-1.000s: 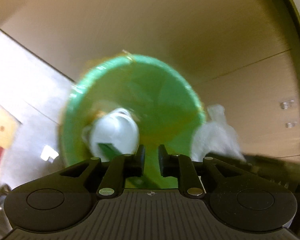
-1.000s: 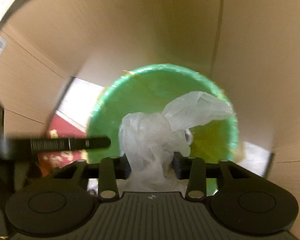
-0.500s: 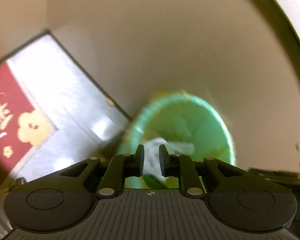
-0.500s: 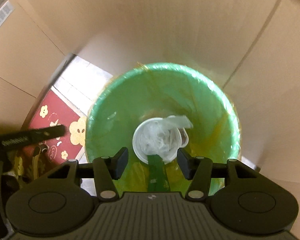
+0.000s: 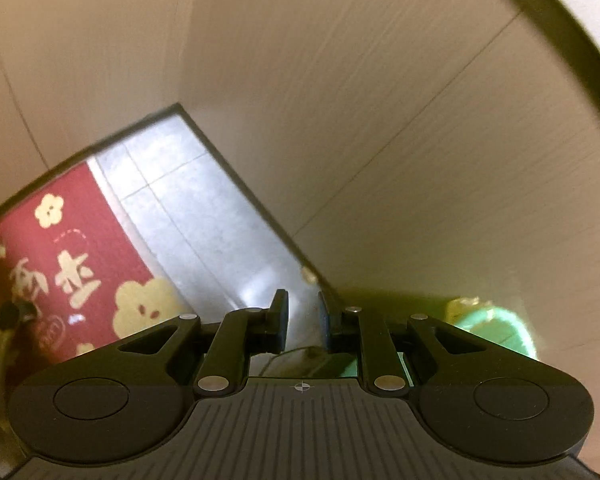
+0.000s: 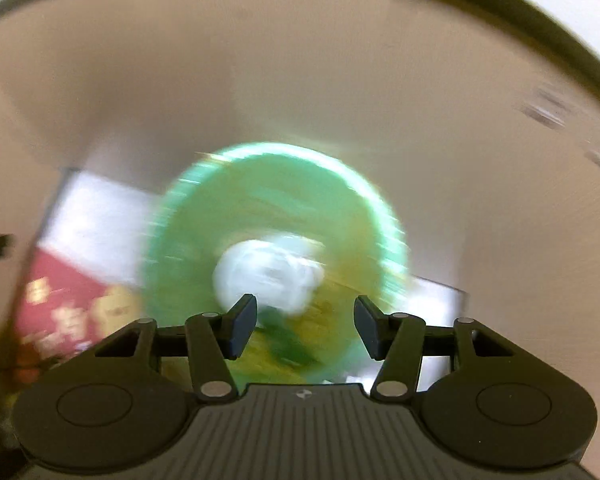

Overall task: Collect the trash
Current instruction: 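Open the right gripper to drop the plastic bag into the bin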

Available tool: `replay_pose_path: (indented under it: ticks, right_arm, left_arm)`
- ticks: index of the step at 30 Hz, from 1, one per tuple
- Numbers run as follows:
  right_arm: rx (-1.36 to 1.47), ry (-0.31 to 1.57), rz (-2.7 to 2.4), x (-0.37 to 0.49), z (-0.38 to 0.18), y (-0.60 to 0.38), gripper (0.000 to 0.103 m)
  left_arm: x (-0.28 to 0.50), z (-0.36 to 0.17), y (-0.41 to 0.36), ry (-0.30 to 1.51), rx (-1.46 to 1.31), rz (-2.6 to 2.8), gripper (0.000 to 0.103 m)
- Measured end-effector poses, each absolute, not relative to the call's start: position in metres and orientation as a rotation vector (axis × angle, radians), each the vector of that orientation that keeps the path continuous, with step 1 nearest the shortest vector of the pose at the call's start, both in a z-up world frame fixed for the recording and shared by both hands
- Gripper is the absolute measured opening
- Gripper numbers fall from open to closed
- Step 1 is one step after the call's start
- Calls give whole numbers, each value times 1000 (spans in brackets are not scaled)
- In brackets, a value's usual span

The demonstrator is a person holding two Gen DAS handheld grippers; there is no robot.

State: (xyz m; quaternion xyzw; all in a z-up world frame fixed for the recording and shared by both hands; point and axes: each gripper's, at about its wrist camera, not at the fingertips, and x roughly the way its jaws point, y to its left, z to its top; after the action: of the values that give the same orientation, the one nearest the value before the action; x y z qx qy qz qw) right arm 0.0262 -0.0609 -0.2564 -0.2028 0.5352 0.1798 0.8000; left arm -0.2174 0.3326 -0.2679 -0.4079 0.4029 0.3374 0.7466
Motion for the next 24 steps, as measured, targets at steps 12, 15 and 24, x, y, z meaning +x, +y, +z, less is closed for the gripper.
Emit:
replay_pose_path:
  ticks: [12,15,24]
  right_arm:
    - [-482,1018,387,-33,-232,-2,54]
    - [-456,970,339,-24,-232,6,54]
    - [-393,907,282,45,-316,-13,55]
  left_arm:
    - [-206,-282,388,956,-806,589,18]
    - [-169,-323,373,954,-672,487,18]
    - [-88,-544,311,911,-333,330,20]
